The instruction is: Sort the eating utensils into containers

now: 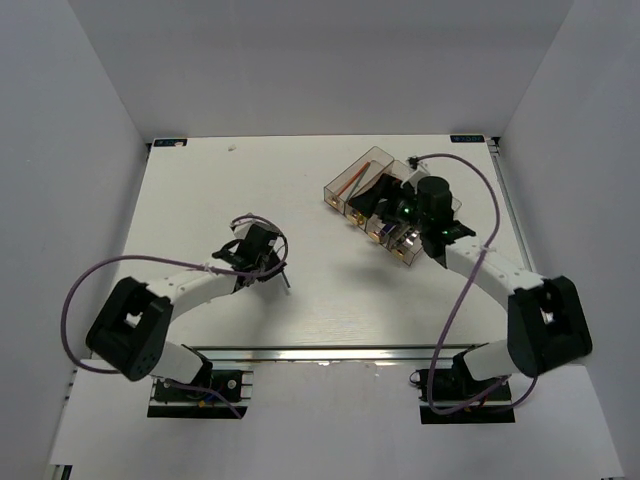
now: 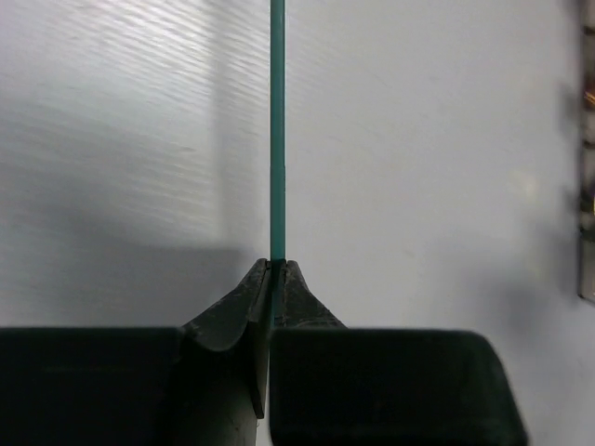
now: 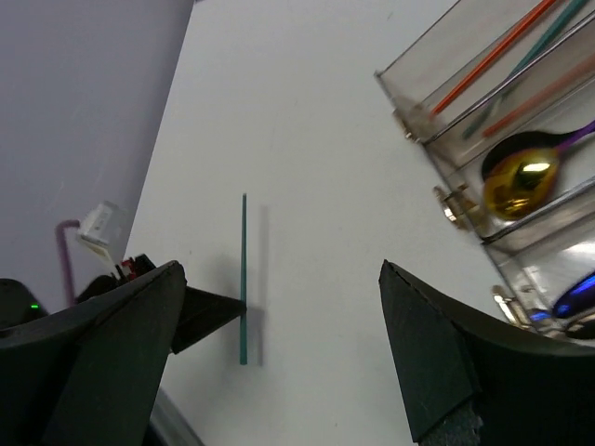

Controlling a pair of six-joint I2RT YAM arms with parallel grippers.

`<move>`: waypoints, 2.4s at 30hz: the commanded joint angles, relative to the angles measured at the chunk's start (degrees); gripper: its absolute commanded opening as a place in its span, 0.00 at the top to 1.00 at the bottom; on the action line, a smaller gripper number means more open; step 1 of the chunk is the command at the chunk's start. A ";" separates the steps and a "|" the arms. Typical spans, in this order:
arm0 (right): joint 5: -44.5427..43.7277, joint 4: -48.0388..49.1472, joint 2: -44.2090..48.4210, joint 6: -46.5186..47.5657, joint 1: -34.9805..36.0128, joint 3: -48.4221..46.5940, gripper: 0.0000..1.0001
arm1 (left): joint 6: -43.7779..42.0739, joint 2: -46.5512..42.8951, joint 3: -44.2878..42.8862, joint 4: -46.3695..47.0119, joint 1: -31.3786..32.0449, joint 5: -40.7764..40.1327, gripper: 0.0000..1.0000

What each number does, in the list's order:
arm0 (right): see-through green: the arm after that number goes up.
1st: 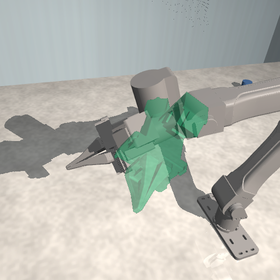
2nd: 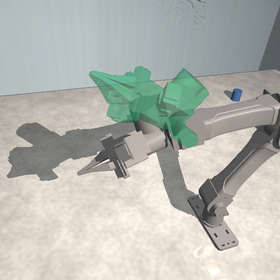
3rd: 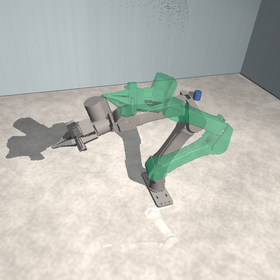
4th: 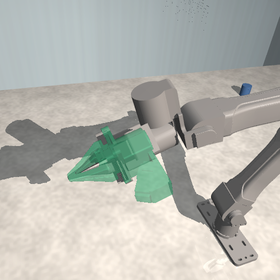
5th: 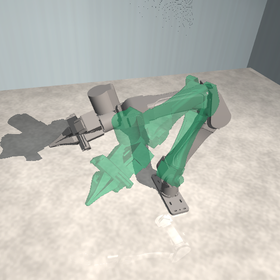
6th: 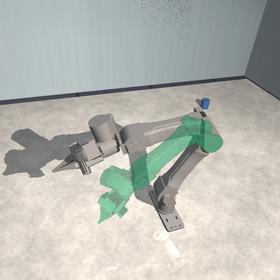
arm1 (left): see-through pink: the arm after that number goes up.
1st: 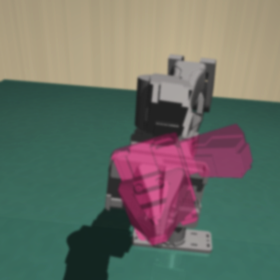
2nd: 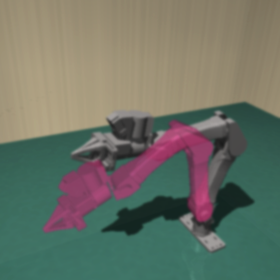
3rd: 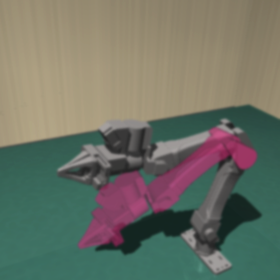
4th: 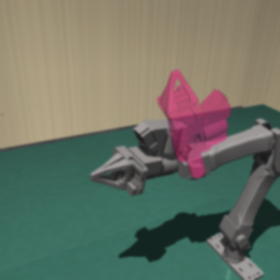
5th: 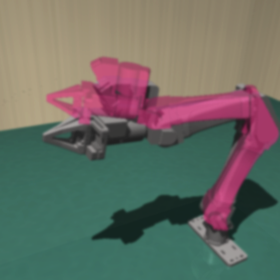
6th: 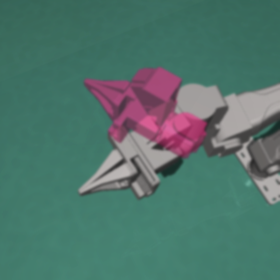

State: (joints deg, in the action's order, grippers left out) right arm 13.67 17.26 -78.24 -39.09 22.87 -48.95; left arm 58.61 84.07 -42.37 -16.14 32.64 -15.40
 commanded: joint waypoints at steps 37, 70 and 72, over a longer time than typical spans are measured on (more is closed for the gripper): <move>-19.63 1.47 -24.85 -9.51 3.69 -23.28 1.00 | -21.85 -20.35 -2.09 -5.02 0.84 5.11 0.02; -32.90 -11.09 -34.55 0.68 -0.02 -45.80 0.11 | -24.09 -31.00 -7.19 -22.43 0.58 -18.85 0.02; -35.90 -12.76 -28.48 2.96 -0.11 -43.53 0.11 | -21.71 -28.71 -9.82 -25.15 0.05 -26.41 0.02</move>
State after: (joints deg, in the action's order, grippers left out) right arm -16.53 5.39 -118.06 -40.07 23.00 -92.99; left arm 31.99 53.56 -47.92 -36.47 33.32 -28.29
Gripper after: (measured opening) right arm 0.893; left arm 0.980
